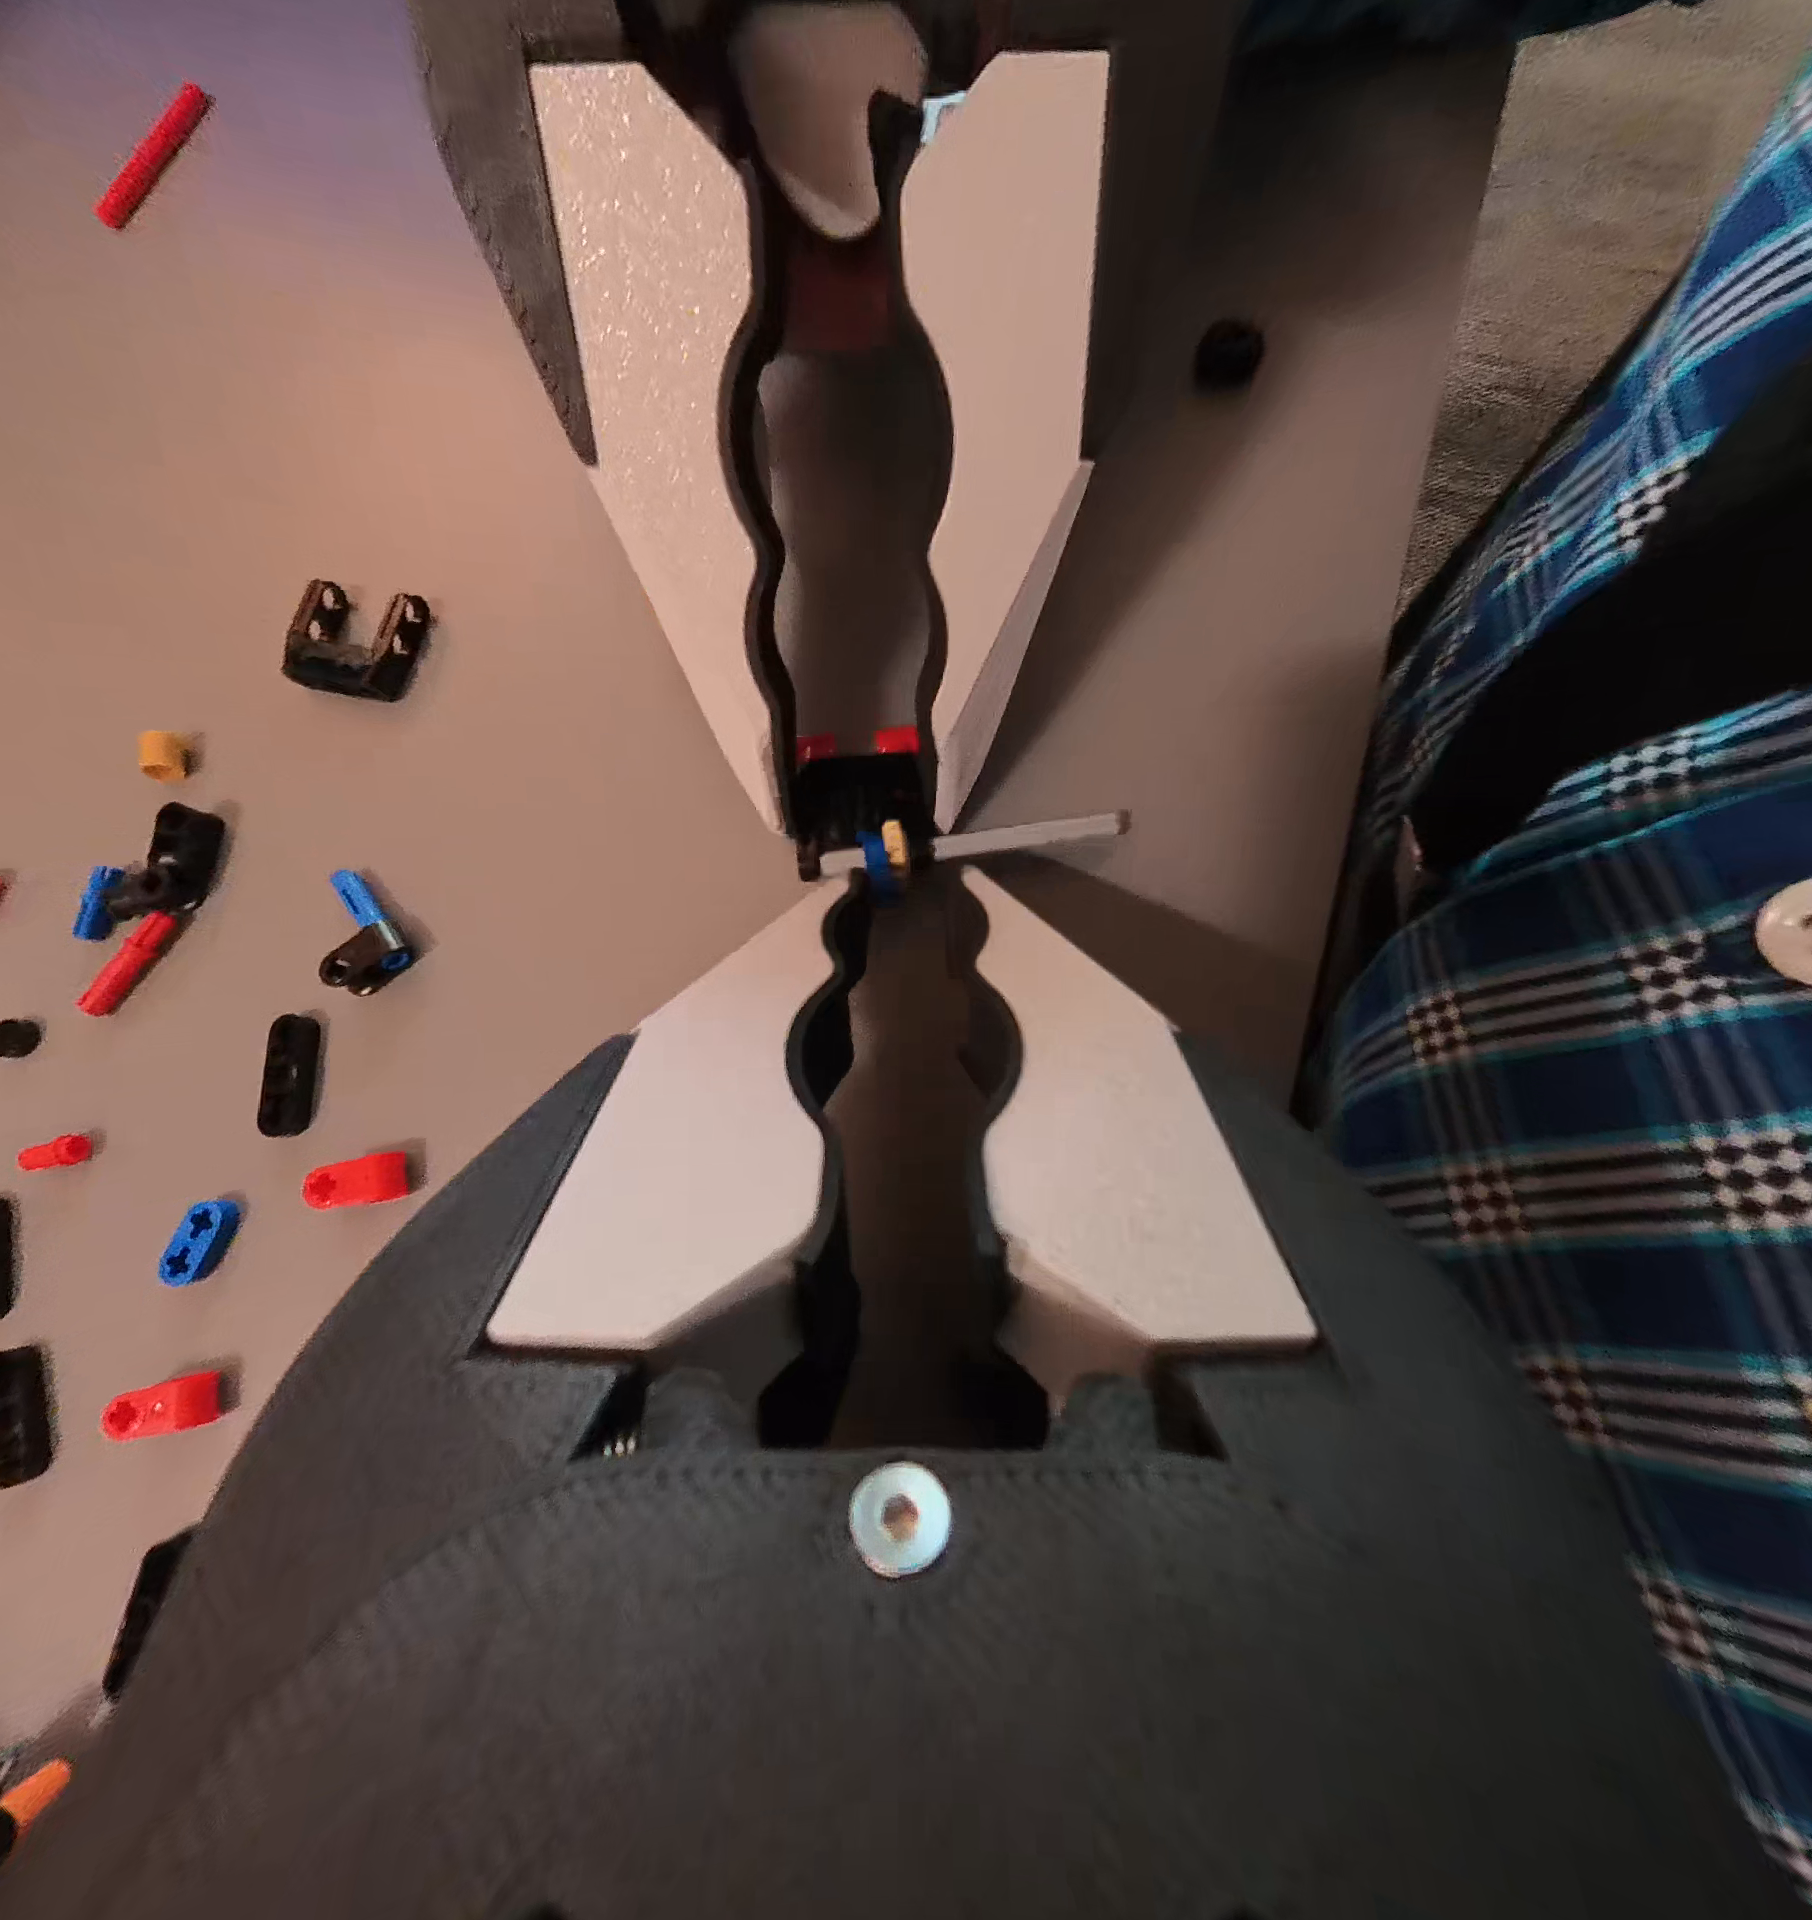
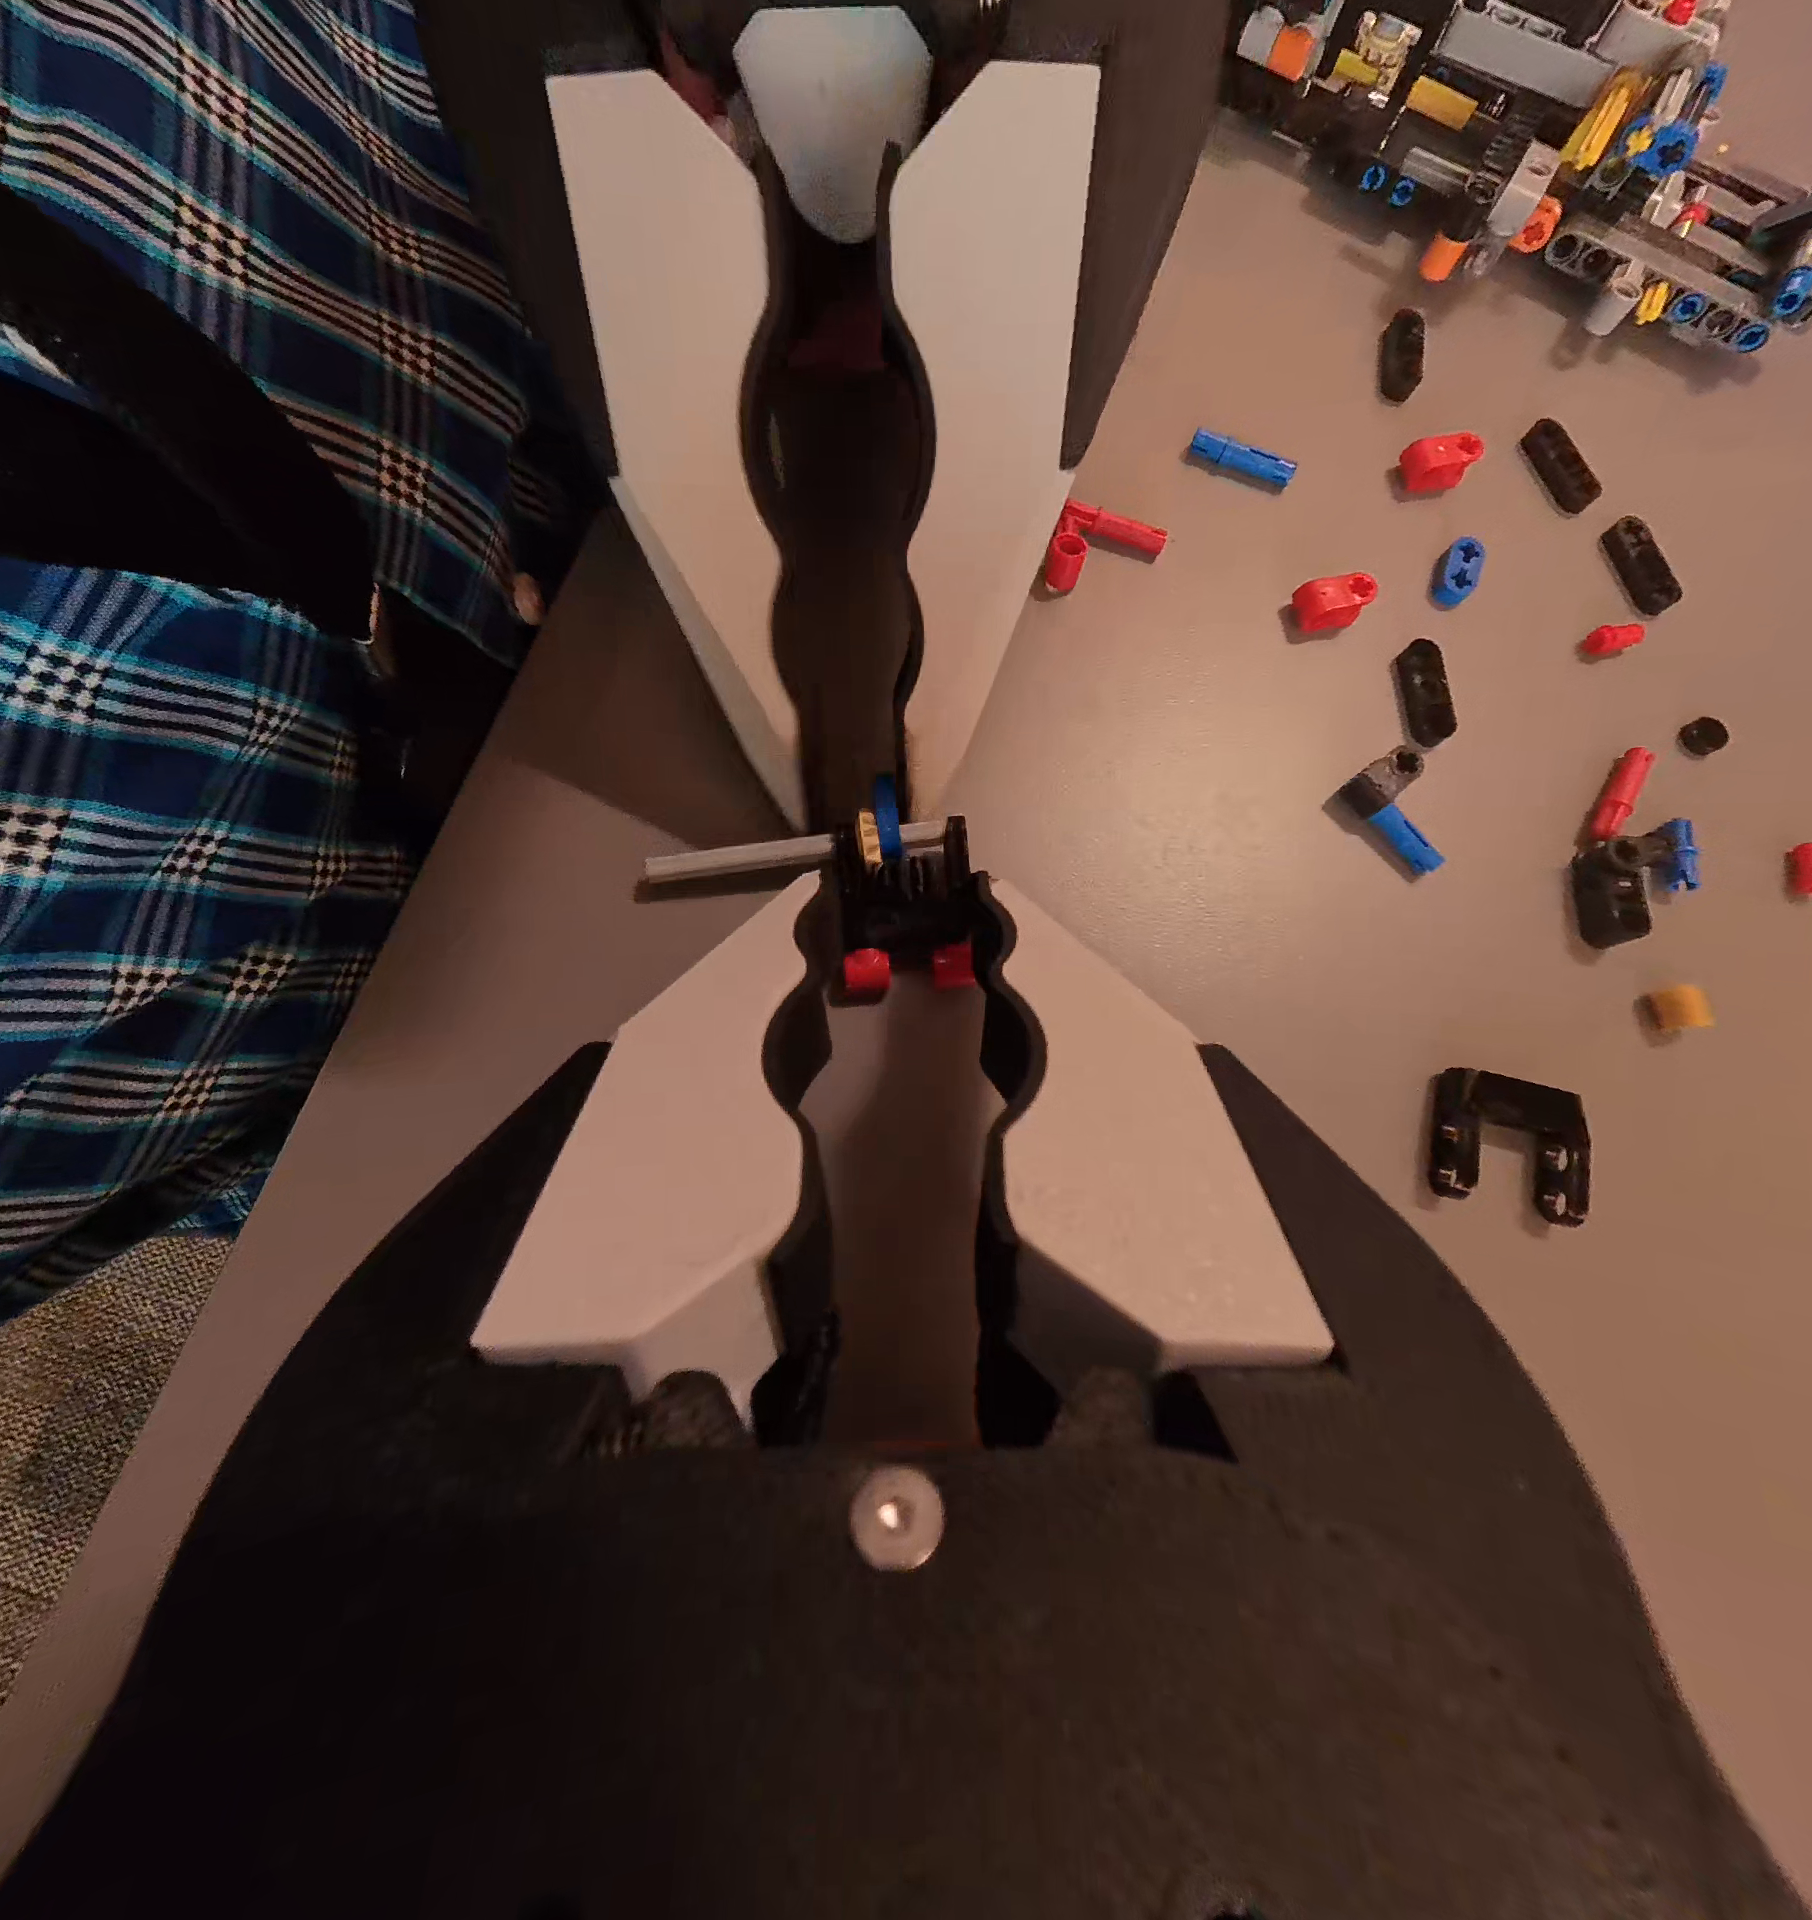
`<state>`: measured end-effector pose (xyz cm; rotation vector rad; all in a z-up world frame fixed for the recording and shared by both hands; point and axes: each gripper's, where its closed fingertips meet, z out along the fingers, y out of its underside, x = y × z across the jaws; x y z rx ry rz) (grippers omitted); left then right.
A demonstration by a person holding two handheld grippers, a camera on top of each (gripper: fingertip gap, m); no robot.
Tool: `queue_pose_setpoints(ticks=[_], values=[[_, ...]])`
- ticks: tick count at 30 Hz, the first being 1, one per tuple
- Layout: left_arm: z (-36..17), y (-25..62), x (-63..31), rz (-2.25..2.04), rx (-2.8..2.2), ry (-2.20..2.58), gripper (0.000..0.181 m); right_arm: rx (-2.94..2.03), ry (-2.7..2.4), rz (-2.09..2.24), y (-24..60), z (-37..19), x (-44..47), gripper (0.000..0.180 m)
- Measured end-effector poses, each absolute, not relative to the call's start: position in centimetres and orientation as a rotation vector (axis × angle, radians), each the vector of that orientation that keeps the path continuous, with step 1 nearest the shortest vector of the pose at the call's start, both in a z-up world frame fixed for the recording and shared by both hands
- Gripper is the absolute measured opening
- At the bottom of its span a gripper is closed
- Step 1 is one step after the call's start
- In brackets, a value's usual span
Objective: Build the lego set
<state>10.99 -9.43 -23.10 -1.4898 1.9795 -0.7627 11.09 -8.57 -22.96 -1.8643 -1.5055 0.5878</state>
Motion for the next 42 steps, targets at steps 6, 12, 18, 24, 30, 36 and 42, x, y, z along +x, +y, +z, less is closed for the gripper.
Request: queue_pose_setpoints(ticks=[6,12,18,24,30,36,42], values=[[-23.15,-9.2,10.99,-0.725,-1.456,1.995,0.009,-1.825,-1.521,0.536,-8.41,-22.87,11.08,0.022],[-23.12,-9.07,11.03,-0.69,-1.422,2.002,0.008,-1.764,-1.56,0.443,-8.23,-22.72,10.92,0.022],[-23.07,-9.08,11.05,-0.693,-1.383,2.042,0.009,-1.681,-1.655,0.347,-8.18,-22.54,10.75,0.024],[-23.0,-8.84,11.06,-0.715,-1.412,2.031,0.011,-1.713,-1.614,0.418,-8.21,-22.67,10.65,0.022],[-22.88,-8.69,11.19,-0.732,-1.441,1.982,0.014,-1.738,-1.583,0.463,-8.24,-22.74,10.69,0.022],[-22.63,-8.76,11.27,-0.744,-1.417,1.981,0.016,-1.756,-1.562,0.492,-8.24,-22.75,10.73,0.022],[-22.54,-8.81,11.28,-0.719,-1.377,1.988,0.011,-1.784,-1.546,0.528,-8.28,-22.8,10.76,0.022]])
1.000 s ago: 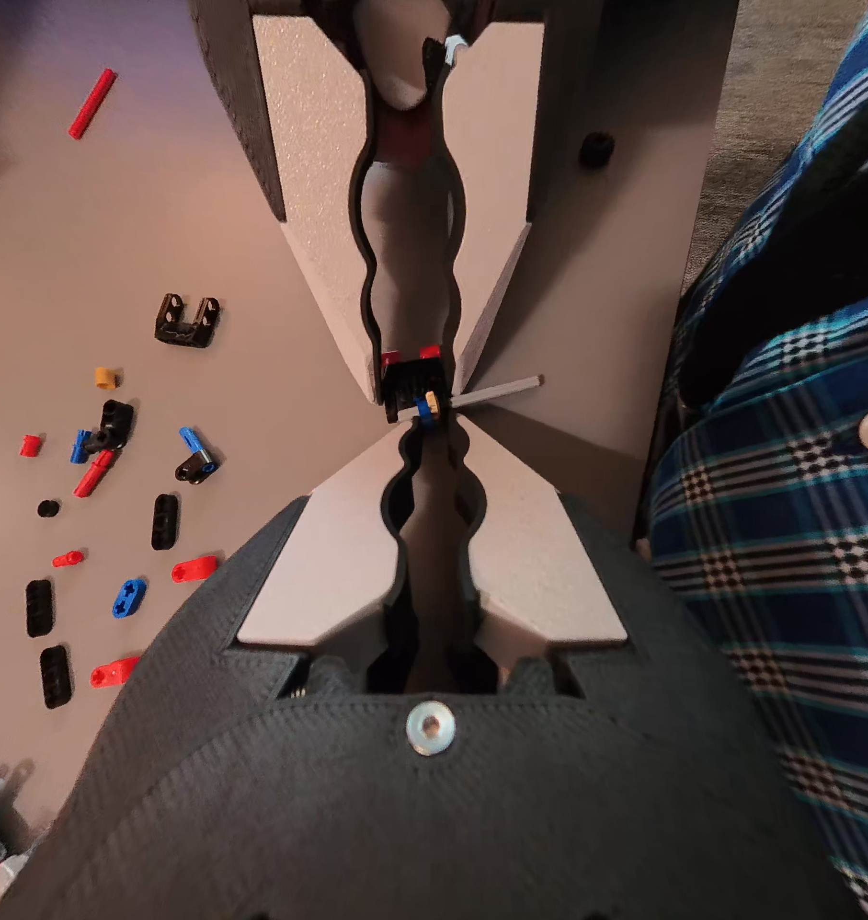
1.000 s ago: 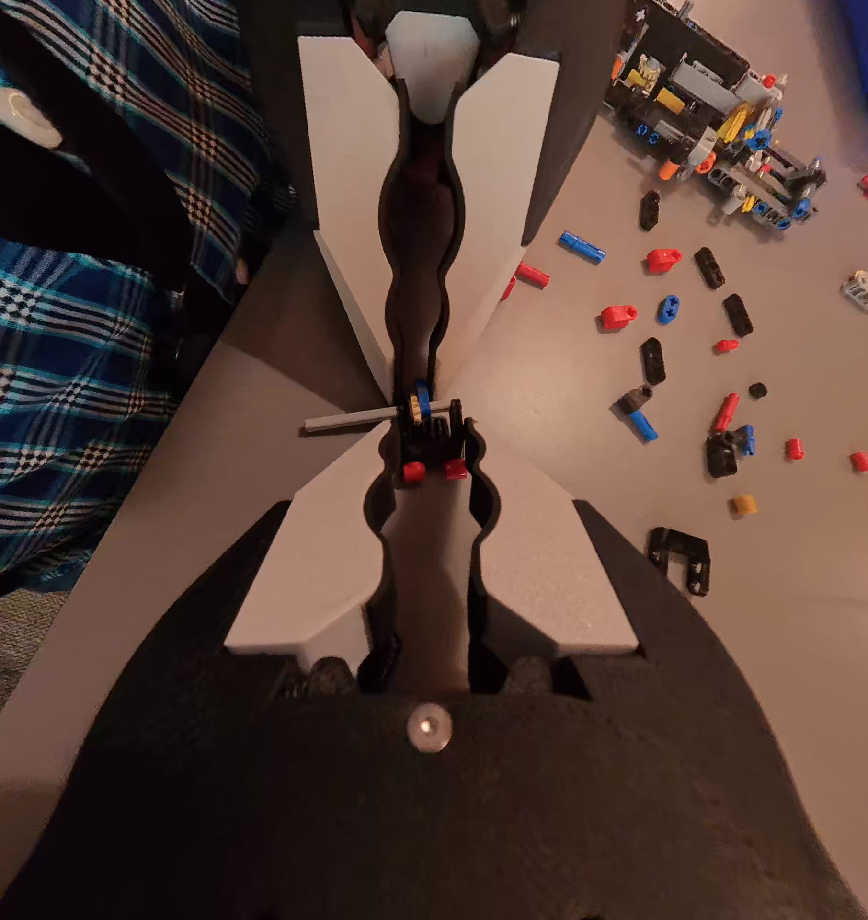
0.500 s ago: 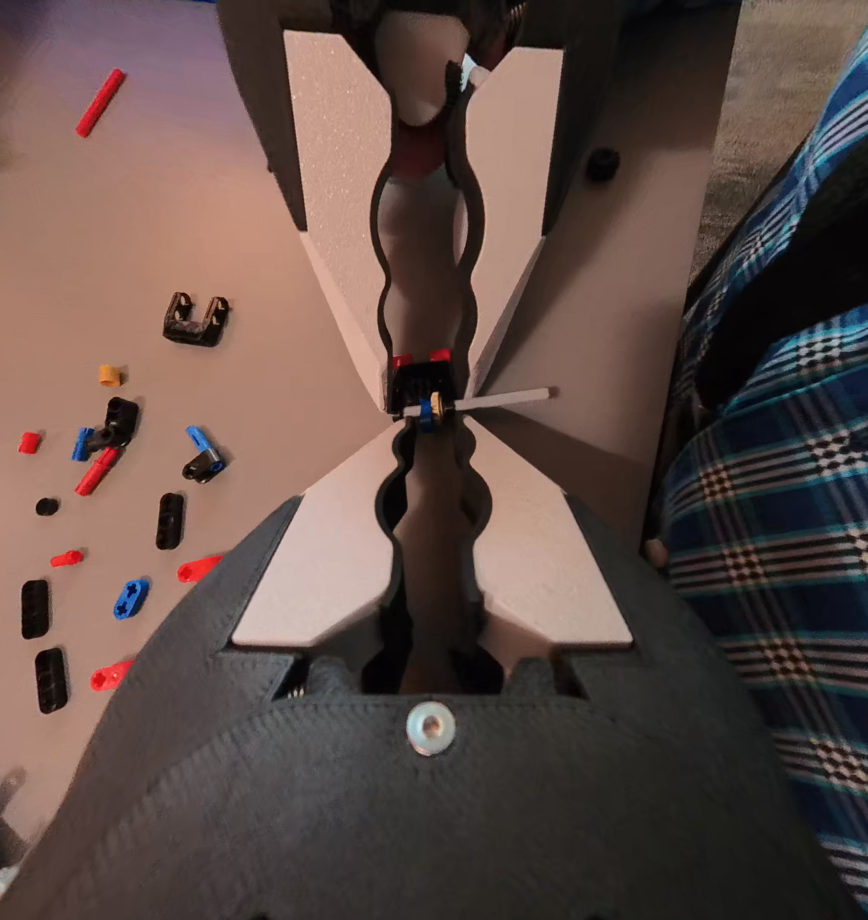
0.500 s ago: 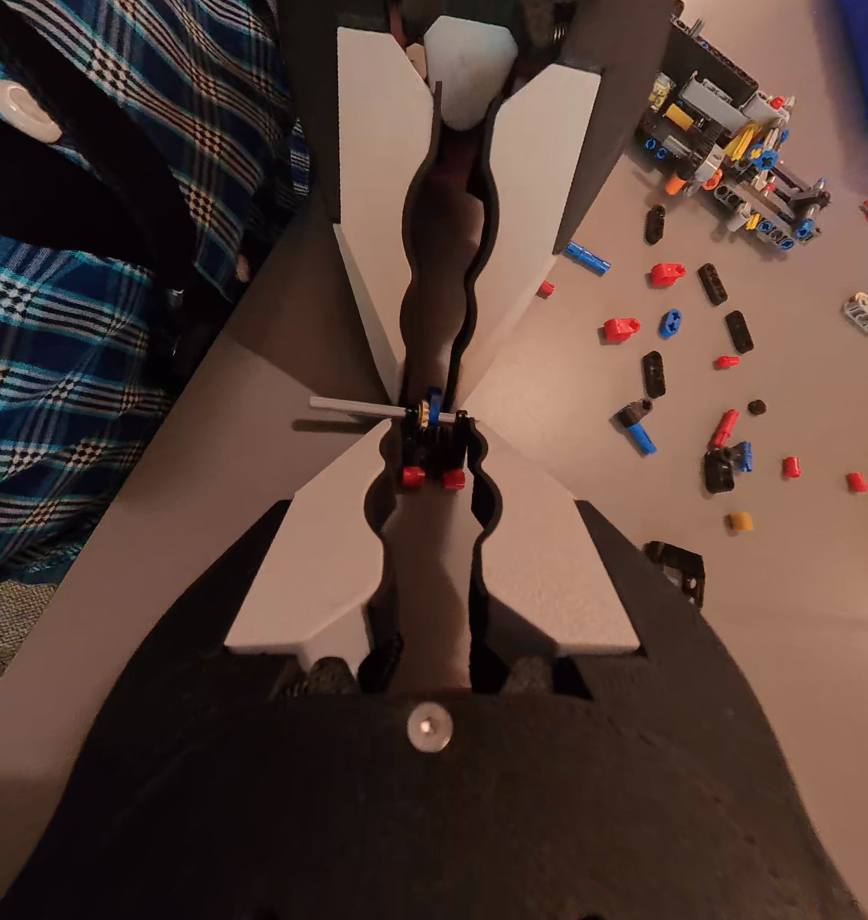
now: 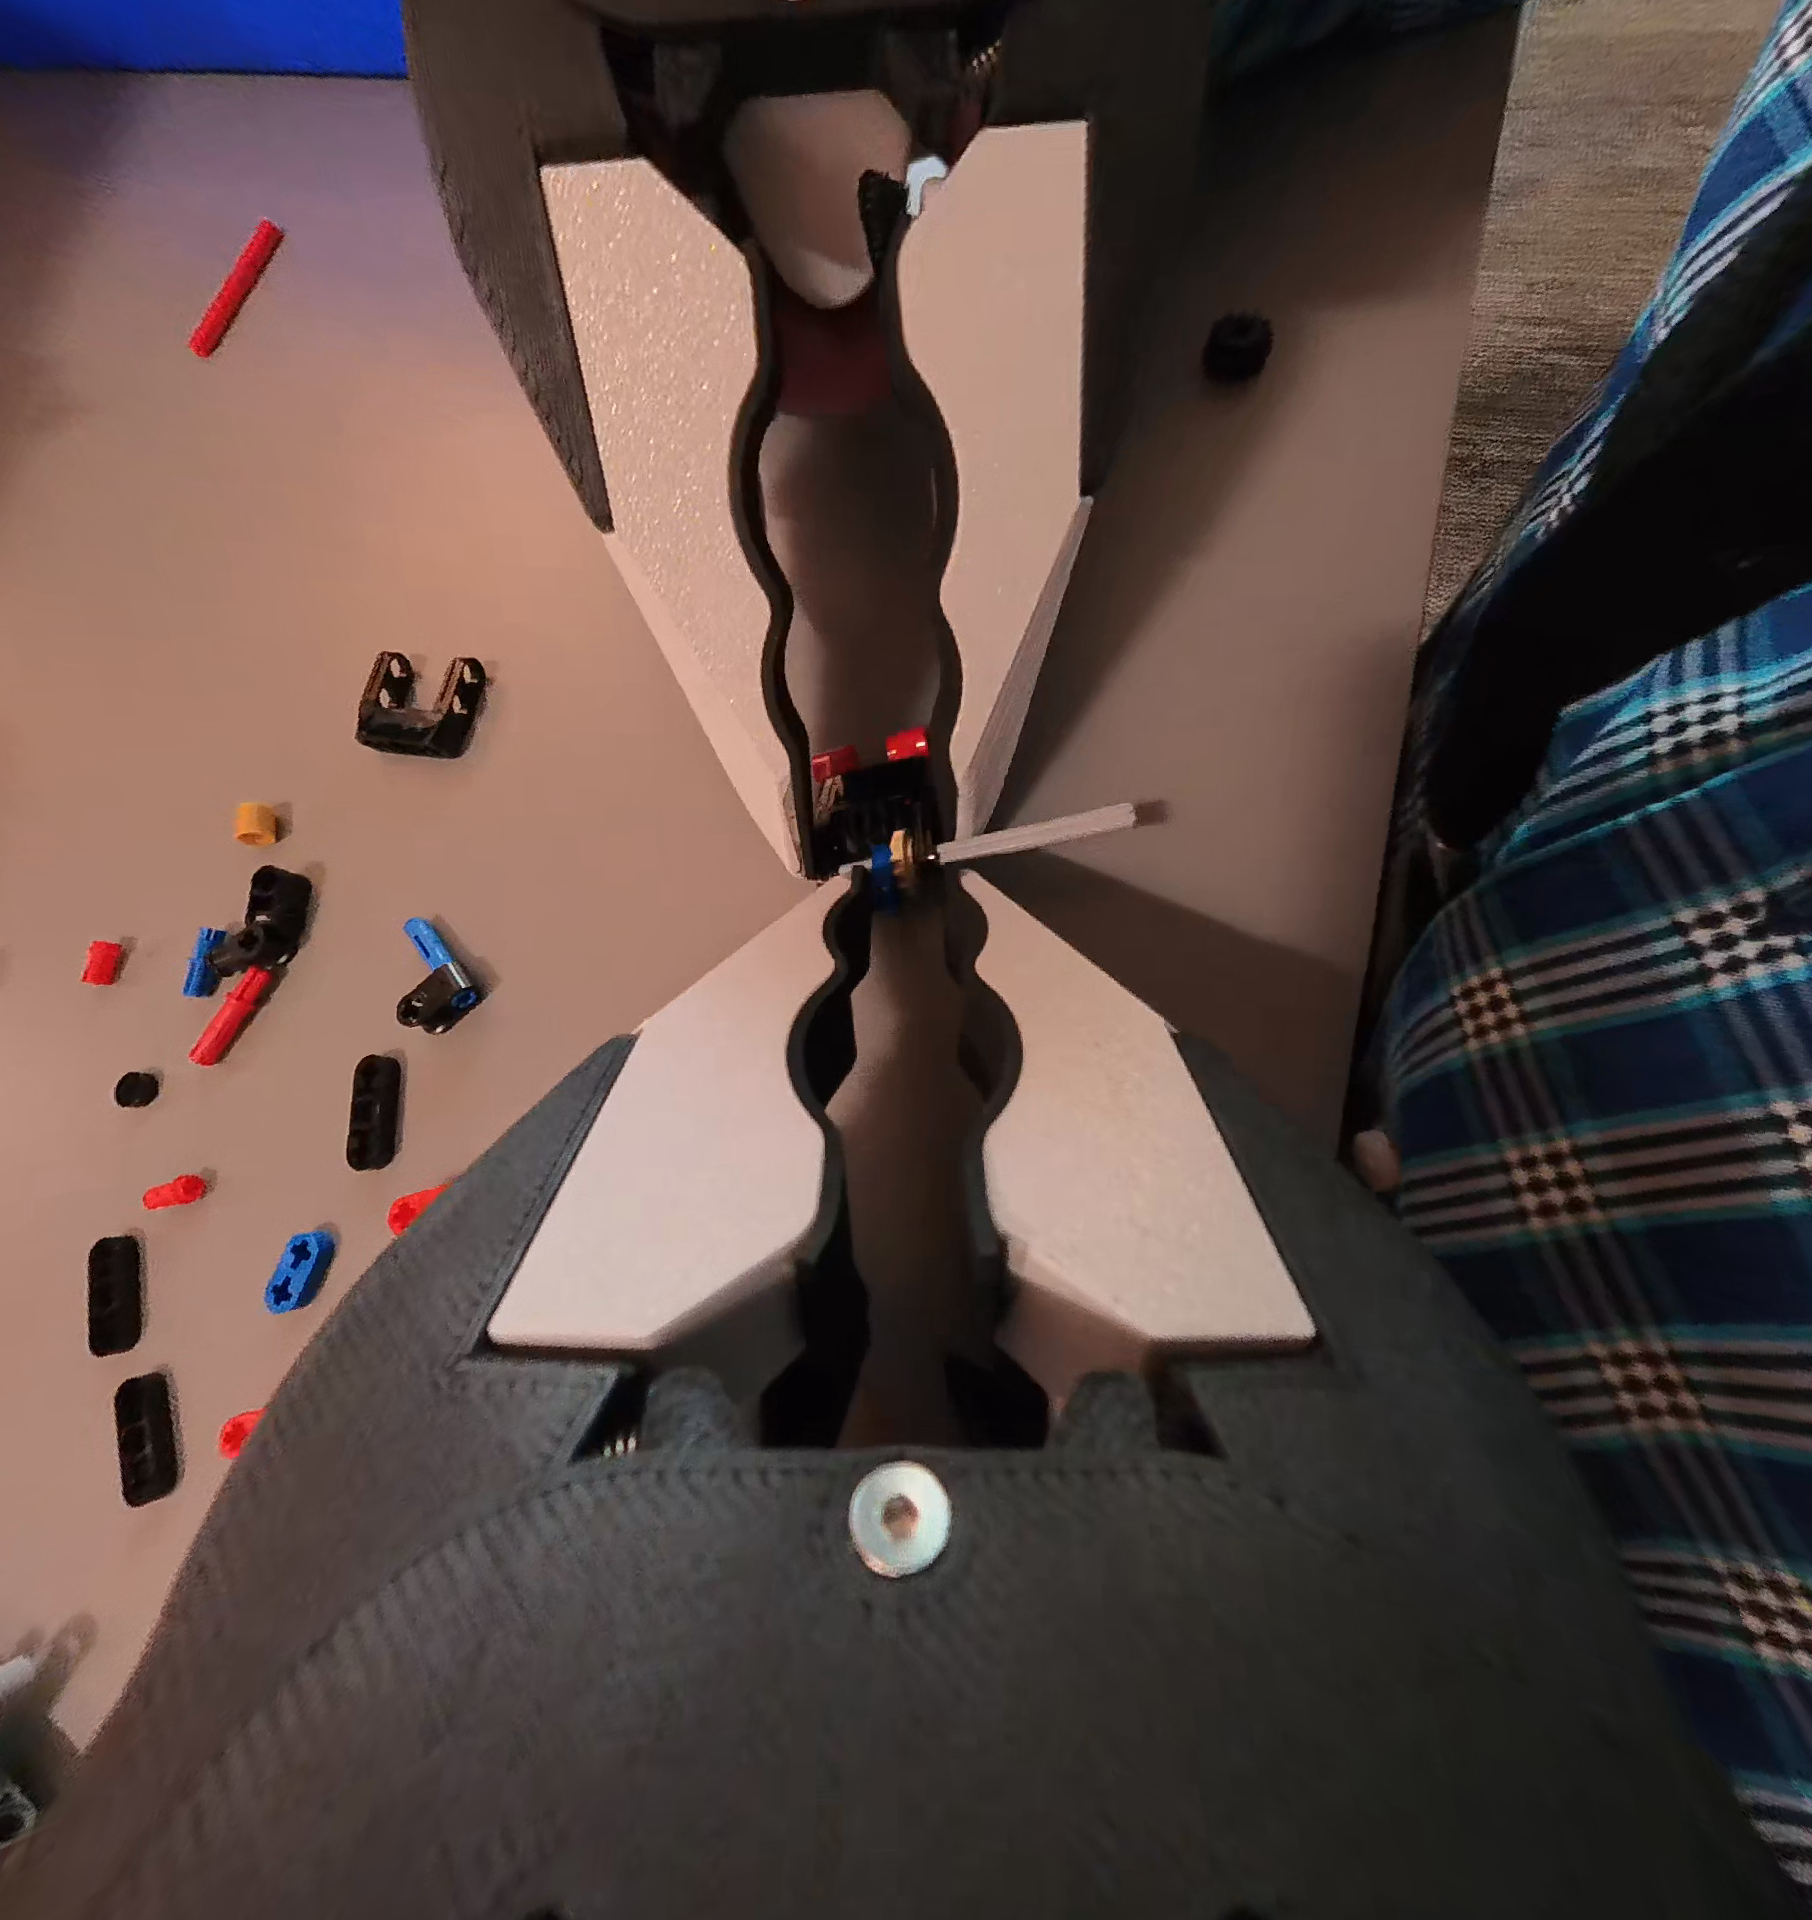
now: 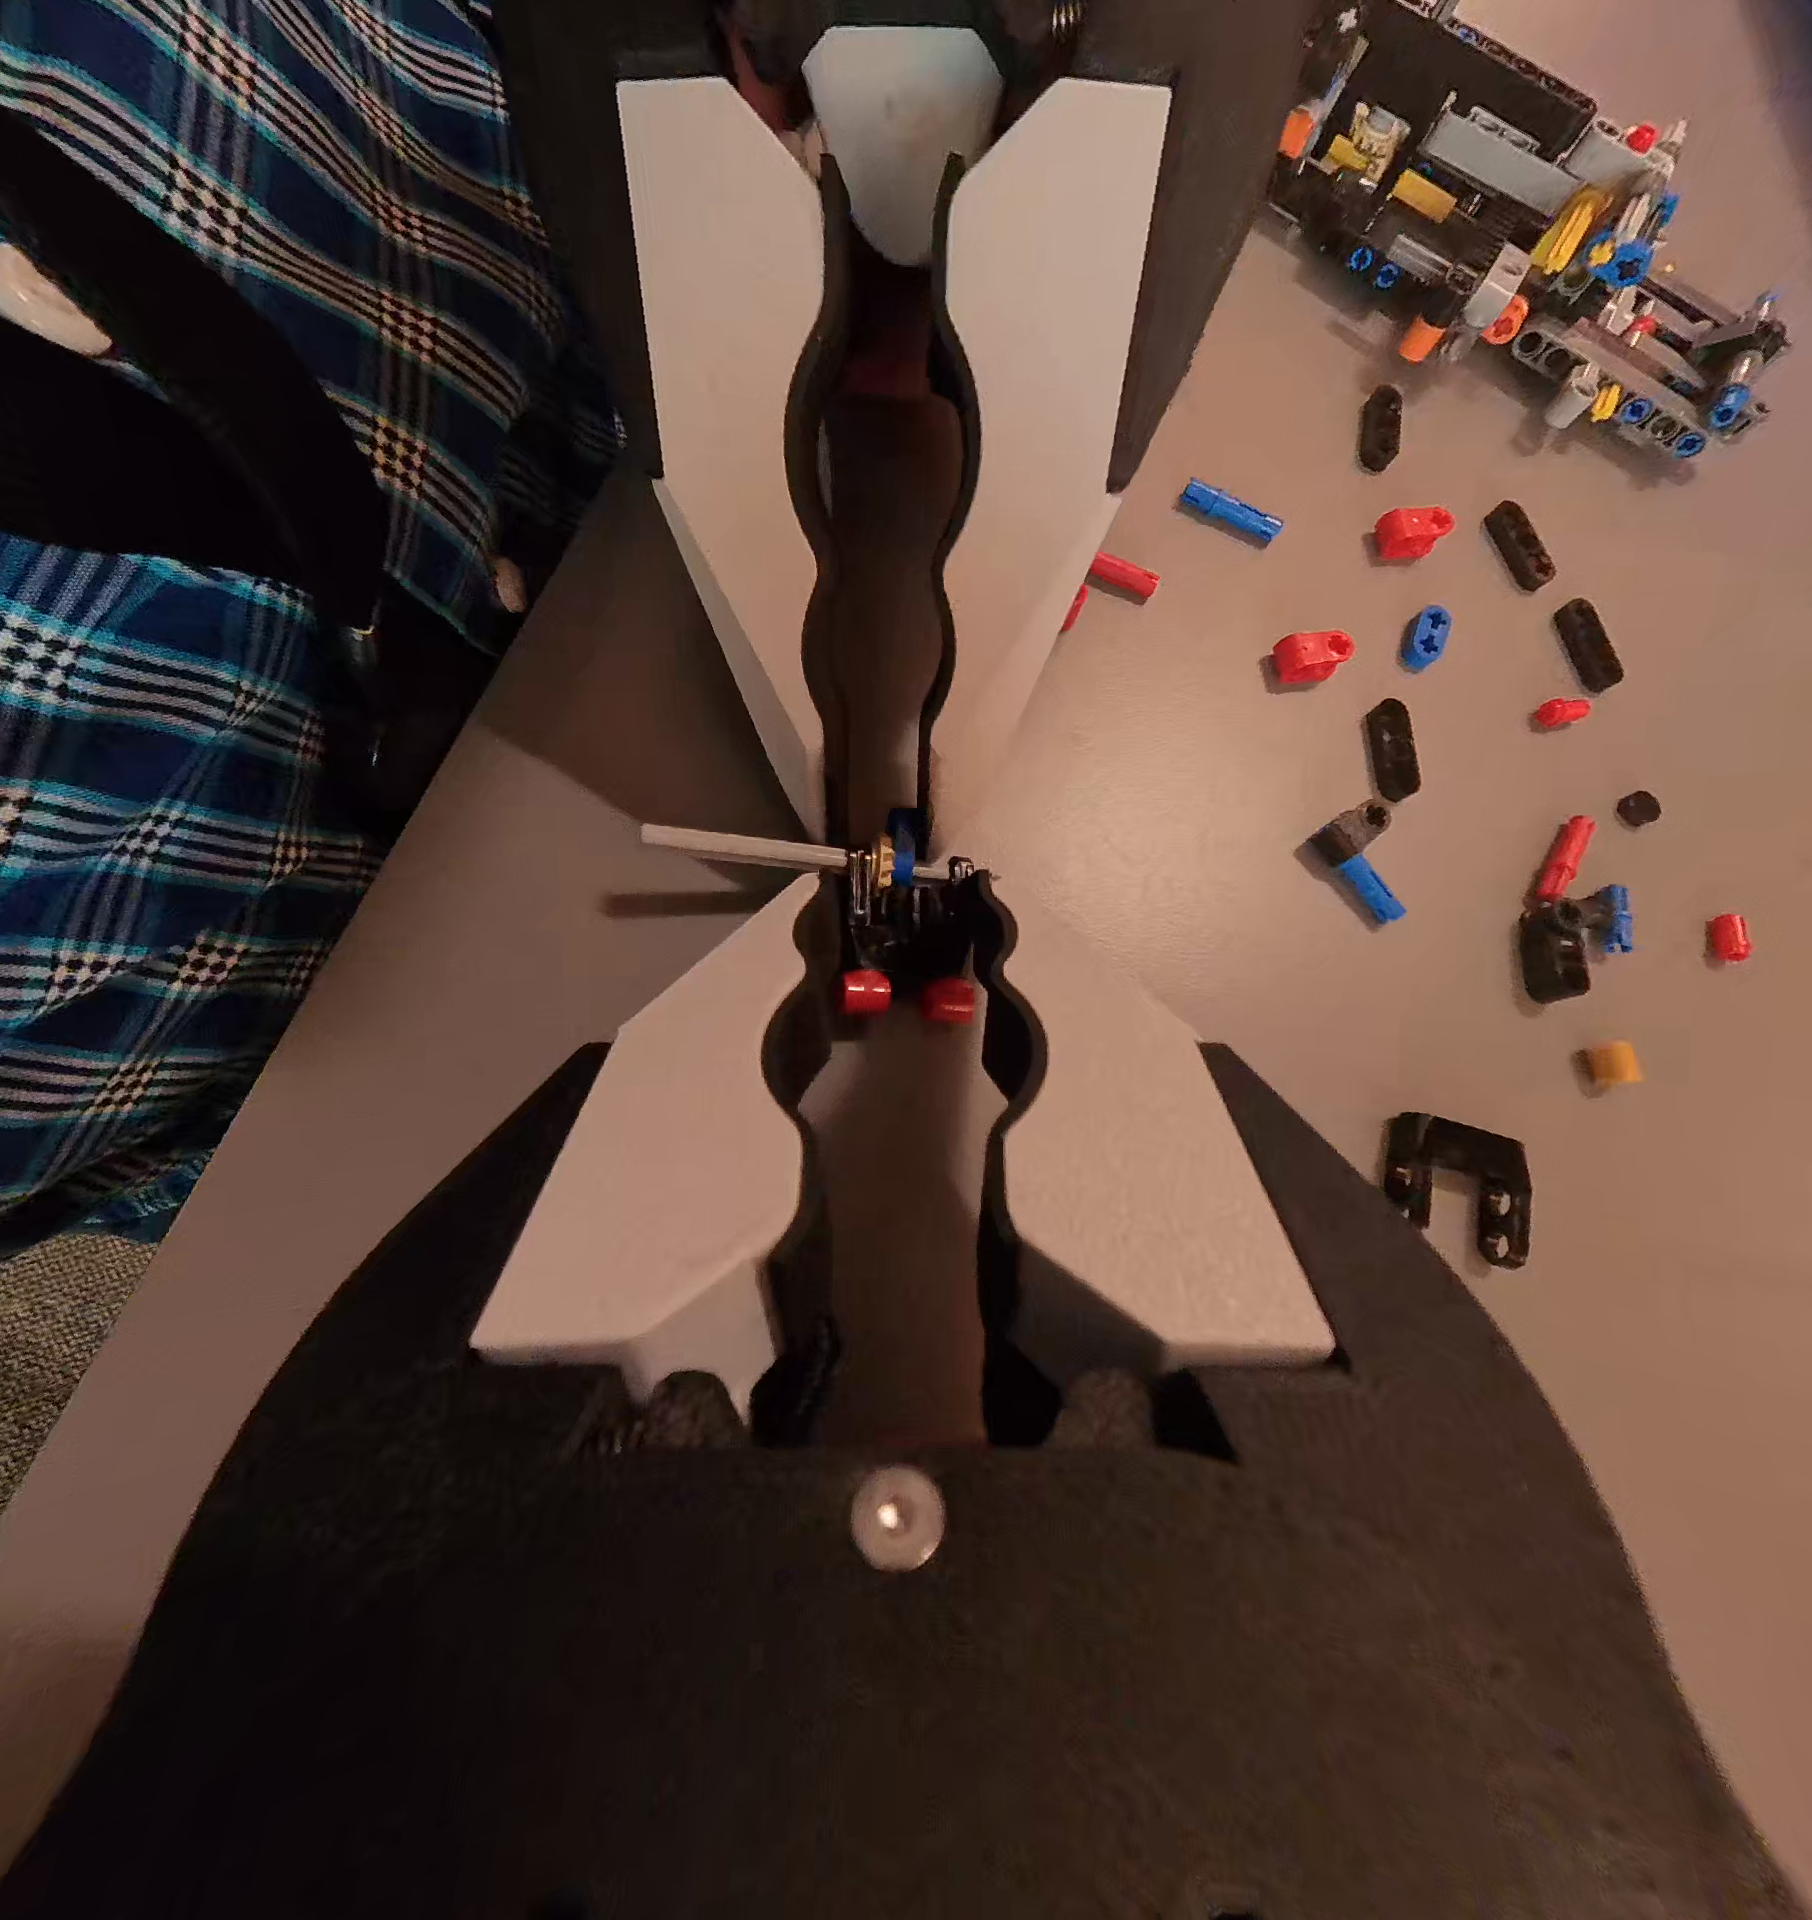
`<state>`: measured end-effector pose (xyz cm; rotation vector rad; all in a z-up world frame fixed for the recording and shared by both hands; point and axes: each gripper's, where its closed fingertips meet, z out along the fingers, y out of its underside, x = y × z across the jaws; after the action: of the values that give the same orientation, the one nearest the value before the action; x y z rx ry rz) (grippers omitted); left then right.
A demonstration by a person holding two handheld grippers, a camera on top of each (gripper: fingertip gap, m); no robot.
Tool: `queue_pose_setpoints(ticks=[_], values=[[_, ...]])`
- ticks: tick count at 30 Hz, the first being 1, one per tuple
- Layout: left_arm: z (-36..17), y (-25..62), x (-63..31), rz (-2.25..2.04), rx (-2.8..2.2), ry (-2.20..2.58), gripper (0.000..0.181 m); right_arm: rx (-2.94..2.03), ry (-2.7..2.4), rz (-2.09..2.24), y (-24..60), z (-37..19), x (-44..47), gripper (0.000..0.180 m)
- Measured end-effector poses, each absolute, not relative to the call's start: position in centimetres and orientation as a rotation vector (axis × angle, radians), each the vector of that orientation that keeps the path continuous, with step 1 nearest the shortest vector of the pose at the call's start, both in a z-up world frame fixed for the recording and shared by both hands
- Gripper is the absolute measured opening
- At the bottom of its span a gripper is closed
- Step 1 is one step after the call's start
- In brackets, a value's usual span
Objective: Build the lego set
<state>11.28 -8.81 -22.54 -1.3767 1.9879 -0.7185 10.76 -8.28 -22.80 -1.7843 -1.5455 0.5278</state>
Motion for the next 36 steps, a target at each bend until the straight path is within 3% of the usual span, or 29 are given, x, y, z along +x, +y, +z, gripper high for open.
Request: queue_pose_setpoints(ticks=[30,36], values=[[-22.5,-8.2,11.3,-0.693,-1.419,1.943,0.005,-1.731,-1.567,0.349,-7.4,-22.5,11.5,0.024],[-22.6,-7.8,11.2,-0.708,-1.479,1.917,0.013,-1.733,-1.564,0.381,-7.5,-22.5,11.5,0.024]])
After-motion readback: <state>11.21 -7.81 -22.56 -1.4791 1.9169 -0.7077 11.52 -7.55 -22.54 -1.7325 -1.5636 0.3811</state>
